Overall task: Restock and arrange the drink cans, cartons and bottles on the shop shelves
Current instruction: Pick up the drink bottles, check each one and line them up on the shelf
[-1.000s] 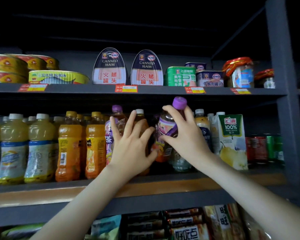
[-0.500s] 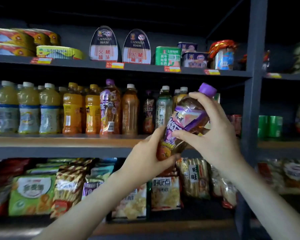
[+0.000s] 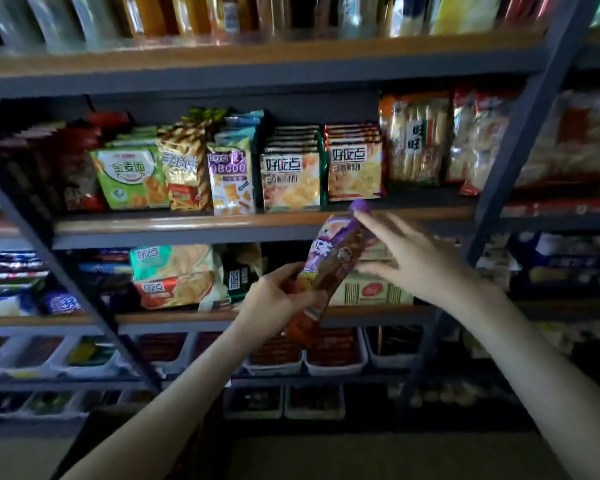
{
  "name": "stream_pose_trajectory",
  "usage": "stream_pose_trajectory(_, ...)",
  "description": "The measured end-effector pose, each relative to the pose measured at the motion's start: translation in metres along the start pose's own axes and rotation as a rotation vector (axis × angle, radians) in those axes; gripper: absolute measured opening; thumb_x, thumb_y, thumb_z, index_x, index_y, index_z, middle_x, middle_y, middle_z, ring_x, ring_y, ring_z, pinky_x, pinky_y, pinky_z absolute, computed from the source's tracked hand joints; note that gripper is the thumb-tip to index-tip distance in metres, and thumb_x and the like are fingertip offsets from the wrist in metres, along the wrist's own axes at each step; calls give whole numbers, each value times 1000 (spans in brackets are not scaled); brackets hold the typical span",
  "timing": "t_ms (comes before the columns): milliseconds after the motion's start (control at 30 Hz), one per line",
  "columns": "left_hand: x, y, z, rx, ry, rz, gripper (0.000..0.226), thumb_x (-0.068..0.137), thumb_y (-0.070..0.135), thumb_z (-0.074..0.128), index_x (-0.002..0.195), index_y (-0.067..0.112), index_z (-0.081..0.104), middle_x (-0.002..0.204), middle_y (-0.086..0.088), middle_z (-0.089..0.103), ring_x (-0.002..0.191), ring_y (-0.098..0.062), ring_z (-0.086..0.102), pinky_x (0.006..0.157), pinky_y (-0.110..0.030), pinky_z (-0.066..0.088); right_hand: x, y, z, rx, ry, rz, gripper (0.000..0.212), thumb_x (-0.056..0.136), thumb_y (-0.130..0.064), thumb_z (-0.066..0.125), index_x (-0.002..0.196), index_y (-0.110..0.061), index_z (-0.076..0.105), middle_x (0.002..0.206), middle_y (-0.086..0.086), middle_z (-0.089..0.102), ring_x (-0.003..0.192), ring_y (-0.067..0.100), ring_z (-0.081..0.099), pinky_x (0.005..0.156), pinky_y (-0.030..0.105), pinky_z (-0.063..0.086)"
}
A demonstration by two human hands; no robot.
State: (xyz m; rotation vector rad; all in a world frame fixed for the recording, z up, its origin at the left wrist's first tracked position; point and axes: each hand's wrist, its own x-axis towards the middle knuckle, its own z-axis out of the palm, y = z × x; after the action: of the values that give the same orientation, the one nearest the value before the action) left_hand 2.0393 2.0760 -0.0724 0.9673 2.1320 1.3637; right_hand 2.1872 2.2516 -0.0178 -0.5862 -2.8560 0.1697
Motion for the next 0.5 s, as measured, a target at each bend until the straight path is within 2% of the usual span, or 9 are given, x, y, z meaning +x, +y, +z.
stream_pose_trajectory(67, -10, -17, -3, -102, -19, -98, 61, 48, 54, 78, 103, 28, 72, 90, 0, 75, 86, -23, 71, 85, -52, 55, -10, -17, 31, -105, 79, -145, 87, 90, -31, 67, 155, -33, 10, 161, 4, 11, 146, 26, 13, 114, 42, 27)
stream_pose_trajectory(133, -20, -26, -5, -181, -26, -154, 52, 49, 46, 79, 96, 25, 74, 92, -6, 75, 89, -27, 71, 88, -54, 53, -17, -34, 64, -128, 128, -397, 90, 79, -5, 75, 153, -25, 27, 158, 9, 25, 145, 28, 17, 112, 40, 25)
stream_pose_trajectory(200, -30, -32, -10, -208, -63, -169, 48, 54, 39, 80, 99, 21, 74, 94, -7, 75, 92, -25, 71, 90, -51, 53, -19, -51, 93, -116, 202, -548, 85, 75, 9, 69, 149, -19, 36, 153, 10, 36, 143, 26, 23, 112, 41, 25)
stream_pose_trajectory(300, -41, -37, -18, -201, -119, -132, 35, 61, 30, 78, 93, 19, 73, 94, -6, 74, 92, -23, 70, 88, -46, 53, -20, -69, 118, -43, 324, -623, 50, 92, -1, 49, 141, -8, 46, 144, 12, 48, 139, 27, 33, 119, 44, 19)
stream_pose_trajectory(367, -47, -37, -27, -210, -158, -129, 32, 66, 28, 76, 96, 19, 73, 97, -6, 74, 94, -20, 70, 86, -39, 53, -20, -74, 124, -19, 377, -633, 43, 96, -9, 39, 138, -5, 48, 141, 12, 50, 138, 28, 36, 119, 44, 21)
stream_pose_trajectory(433, -49, -40, -40, -206, -187, -145, 37, 74, 35, 73, 107, 17, 71, 103, -7, 73, 99, -20, 69, 88, -33, 51, -20, -77, 124, 78, 393, -614, 43, 94, -12, 50, 137, -5, 48, 140, 12, 52, 138, 24, 36, 119, 42, 22)
stream_pose_trajectory(500, -50, -44, -54, -257, -195, -178, 52, 79, 57, 68, 112, 17, 70, 108, -8, 72, 104, -22, 68, 97, -39, 49, -21, -83, 120, 364, 366, -505, 49, 85, -18, 68, 131, -9, 52, 134, 5, 55, 136, 10, 39, 117, 27, 25)
